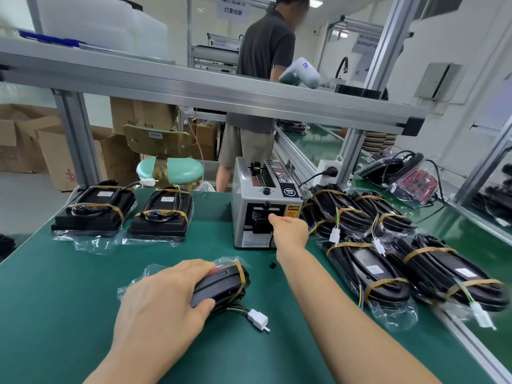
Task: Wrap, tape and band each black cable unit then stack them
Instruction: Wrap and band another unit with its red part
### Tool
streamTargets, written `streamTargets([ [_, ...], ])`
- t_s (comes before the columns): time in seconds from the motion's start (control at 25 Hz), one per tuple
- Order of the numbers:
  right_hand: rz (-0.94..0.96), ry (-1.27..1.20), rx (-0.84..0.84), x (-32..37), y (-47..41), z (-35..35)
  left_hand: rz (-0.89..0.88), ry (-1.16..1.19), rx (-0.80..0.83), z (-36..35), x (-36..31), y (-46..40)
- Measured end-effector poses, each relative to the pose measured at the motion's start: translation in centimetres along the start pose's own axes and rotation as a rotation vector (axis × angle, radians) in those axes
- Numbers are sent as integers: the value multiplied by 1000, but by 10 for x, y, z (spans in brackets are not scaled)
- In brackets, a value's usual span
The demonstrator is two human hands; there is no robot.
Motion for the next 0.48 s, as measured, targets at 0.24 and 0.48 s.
streamTargets([
  [0.24, -165, -166, -66, -3, -7, -13, 31, 18, -37, 1, 4, 1],
  [0.48, -231, -269, 84, 5, 27, -9, 111, 23, 10, -5, 11, 3],
])
Point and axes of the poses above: each hand's wrist, its own y-axis away from the middle knuckle, its own z-axis out of the back of the hand, x = y × z, the point moved 7 cm from there along -y, towards the middle knuckle, and after that the axes turned 4 degrees about -z, right-handed, at the moved point
